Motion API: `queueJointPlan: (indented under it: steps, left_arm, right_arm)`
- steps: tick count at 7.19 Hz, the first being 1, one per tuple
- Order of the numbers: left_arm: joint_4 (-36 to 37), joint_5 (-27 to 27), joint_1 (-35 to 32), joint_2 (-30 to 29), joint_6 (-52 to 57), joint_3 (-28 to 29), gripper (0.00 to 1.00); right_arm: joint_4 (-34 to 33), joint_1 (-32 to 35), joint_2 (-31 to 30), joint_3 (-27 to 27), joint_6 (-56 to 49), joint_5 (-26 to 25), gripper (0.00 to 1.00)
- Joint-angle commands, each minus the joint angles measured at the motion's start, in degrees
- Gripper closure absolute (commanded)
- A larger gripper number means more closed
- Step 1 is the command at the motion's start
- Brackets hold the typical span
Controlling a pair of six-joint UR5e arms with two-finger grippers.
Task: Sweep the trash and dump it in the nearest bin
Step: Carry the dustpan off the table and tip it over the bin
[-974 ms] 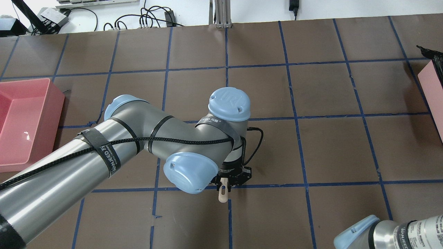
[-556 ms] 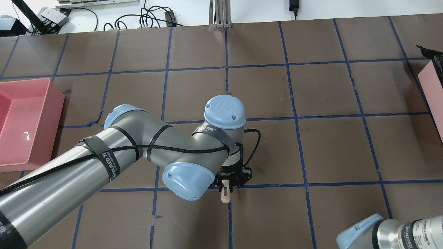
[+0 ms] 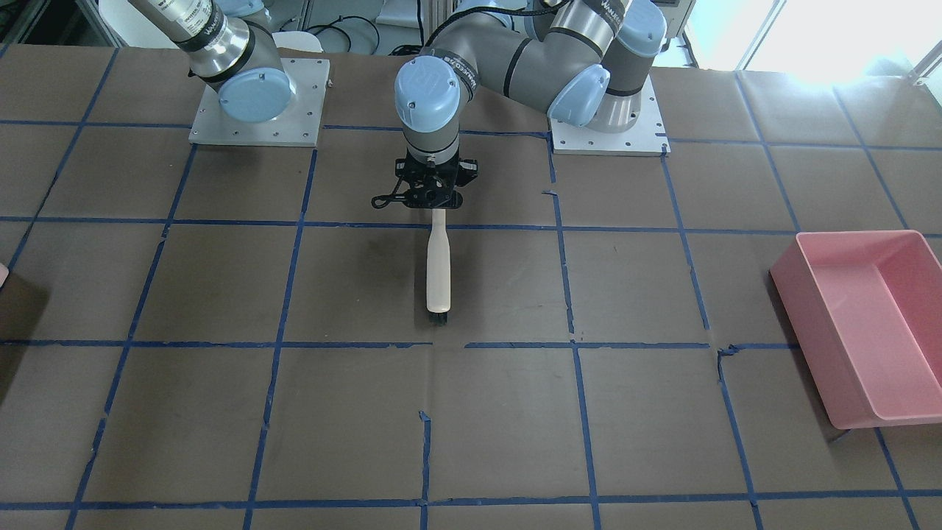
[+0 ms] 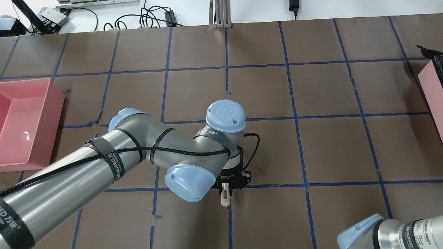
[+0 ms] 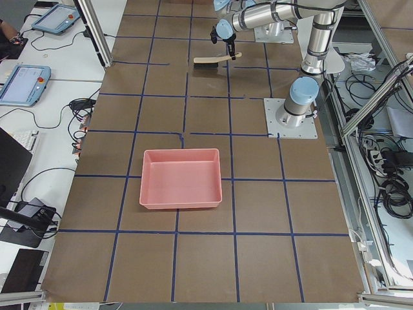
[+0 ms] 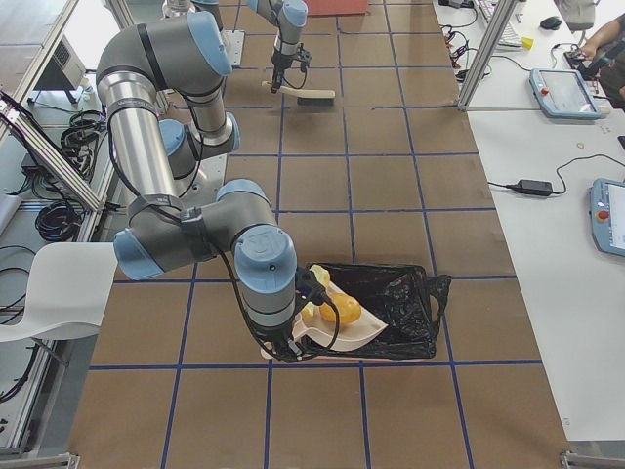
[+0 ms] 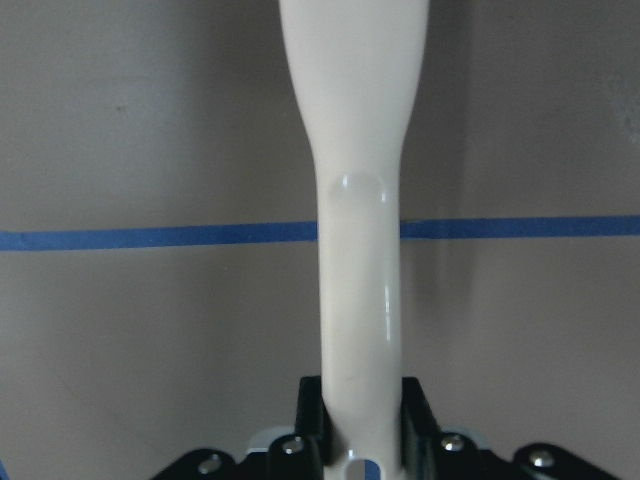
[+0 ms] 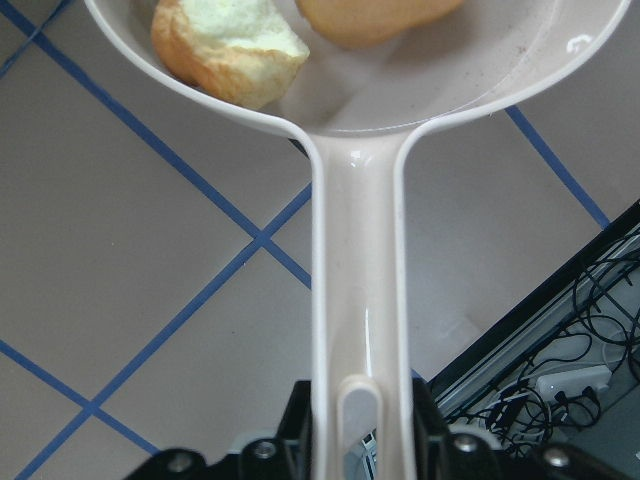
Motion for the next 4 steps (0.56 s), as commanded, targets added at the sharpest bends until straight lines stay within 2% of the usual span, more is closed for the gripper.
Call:
queueJointPlan:
  steps: [1,3,4]
  left_arm:
    - [1.1,-0.1,-0.1,-0.1,-0.2,-0.3,1.00]
    - [7.8,-2.1,-0.1,0.2,0.1,-2.9,1.00]
    - [9.1,-2.2,-0.1,0.5,0.3,-3.8,1.00]
  right_arm:
    - [-2.0,0.8,1.9,-1.1,-0.6,-2.1,1.00]
    - [-1.9,1.8,2.4,-2.5,-0.6,-3.0,1.00]
    - [-1.9,3.6,2.4,-2.8,-0.2,-6.1,1.00]
